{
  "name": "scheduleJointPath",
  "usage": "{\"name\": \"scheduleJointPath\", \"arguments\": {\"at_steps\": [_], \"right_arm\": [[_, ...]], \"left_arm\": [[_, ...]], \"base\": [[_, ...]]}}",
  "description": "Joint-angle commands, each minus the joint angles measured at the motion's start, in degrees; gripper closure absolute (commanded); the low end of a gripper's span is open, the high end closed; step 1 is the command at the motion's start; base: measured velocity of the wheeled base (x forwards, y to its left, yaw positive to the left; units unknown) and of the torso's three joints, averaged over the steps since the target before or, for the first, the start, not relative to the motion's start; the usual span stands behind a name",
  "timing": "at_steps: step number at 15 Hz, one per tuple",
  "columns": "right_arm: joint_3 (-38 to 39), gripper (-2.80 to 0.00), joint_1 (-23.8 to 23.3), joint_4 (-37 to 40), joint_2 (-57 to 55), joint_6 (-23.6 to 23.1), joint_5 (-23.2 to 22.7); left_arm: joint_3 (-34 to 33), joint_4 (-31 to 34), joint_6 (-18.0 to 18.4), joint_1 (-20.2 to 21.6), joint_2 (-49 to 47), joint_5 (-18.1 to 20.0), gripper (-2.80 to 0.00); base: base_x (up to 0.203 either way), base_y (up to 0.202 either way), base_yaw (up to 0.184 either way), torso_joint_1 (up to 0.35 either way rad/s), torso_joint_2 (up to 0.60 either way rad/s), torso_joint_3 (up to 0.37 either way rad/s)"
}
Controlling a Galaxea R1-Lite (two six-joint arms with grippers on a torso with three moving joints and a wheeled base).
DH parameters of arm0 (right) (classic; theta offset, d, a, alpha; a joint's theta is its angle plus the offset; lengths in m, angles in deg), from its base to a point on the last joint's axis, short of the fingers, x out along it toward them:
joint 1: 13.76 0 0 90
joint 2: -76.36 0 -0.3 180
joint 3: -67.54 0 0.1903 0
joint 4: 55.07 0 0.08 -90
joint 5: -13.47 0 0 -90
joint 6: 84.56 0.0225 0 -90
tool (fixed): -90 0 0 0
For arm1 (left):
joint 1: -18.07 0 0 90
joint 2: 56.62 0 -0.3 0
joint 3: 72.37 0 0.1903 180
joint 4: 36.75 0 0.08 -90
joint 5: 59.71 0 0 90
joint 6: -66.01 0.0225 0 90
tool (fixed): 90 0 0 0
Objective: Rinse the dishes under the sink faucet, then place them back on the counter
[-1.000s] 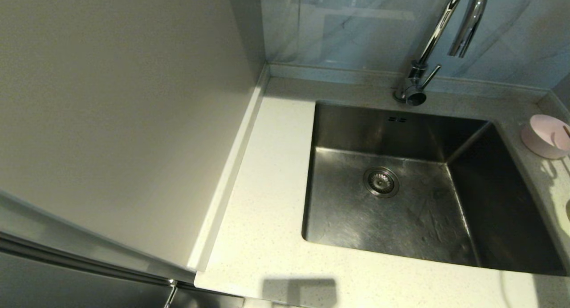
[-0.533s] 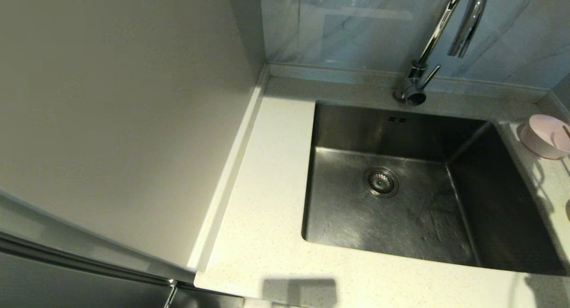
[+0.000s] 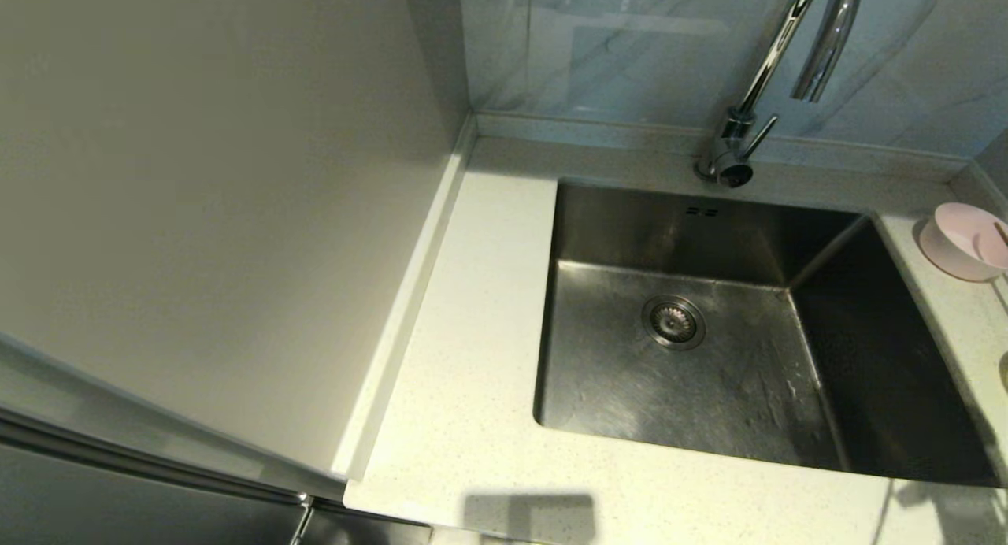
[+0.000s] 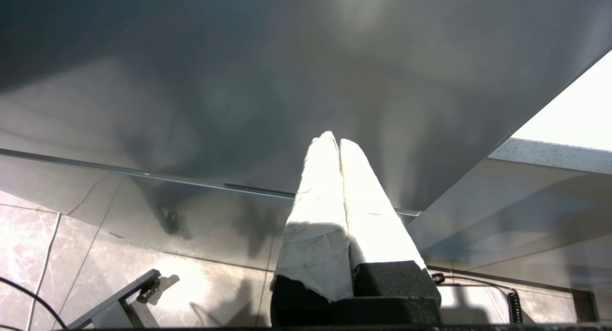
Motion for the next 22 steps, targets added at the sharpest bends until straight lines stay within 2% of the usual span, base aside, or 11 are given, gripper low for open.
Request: {"name": "scheduleJointPath", "arguments": {"at_steps": [1, 4, 9, 12, 14, 15, 16, 22], "right_arm": [[12.32, 0.00, 2.69, -5.27, 13.88, -1.03, -0.07], [22.18, 0.00, 5.17, -6.36, 24.67, -2.06, -0.08], [30.05, 0.00, 5.60, 4.03, 39.11, -2.29, -1.36], [30.87, 0.00, 5.72, 8.74, 39.03, -2.14, -2.00], [30.87, 0.00, 6.03, 8.98, 39.03, -2.26, -2.40], [30.87, 0.00, 6.65, 8.89, 39.05, -2.32, -2.93], [30.87, 0.00, 9.20, 8.94, 39.77, -2.44, -3.15], [30.75, 0.00, 11.55, 17.73, 52.29, -2.32, -4.53]], "left_arm": [[0.00, -0.02, -0.02, 0.00, 0.18, -0.04, 0.00], [0.00, -0.02, -0.02, 0.00, 0.18, -0.04, 0.00], [0.00, -0.02, -0.02, 0.00, 0.18, -0.04, 0.00], [0.00, -0.02, -0.02, 0.00, 0.18, -0.04, 0.00], [0.00, -0.02, -0.02, 0.00, 0.18, -0.04, 0.00], [0.00, -0.02, -0.02, 0.00, 0.18, -0.04, 0.00], [0.00, -0.02, -0.02, 0.00, 0.18, -0.04, 0.00], [0.00, -0.02, -0.02, 0.00, 0.18, -0.04, 0.00]], "base": [[0.000, 0.000, 0.000, 0.000, 0.00, 0.000], [0.000, 0.000, 0.000, 0.000, 0.00, 0.000], [0.000, 0.000, 0.000, 0.000, 0.00, 0.000], [0.000, 0.000, 0.000, 0.000, 0.00, 0.000], [0.000, 0.000, 0.000, 0.000, 0.00, 0.000], [0.000, 0.000, 0.000, 0.000, 0.00, 0.000], [0.000, 0.000, 0.000, 0.000, 0.00, 0.000], [0.000, 0.000, 0.000, 0.000, 0.00, 0.000]]}}
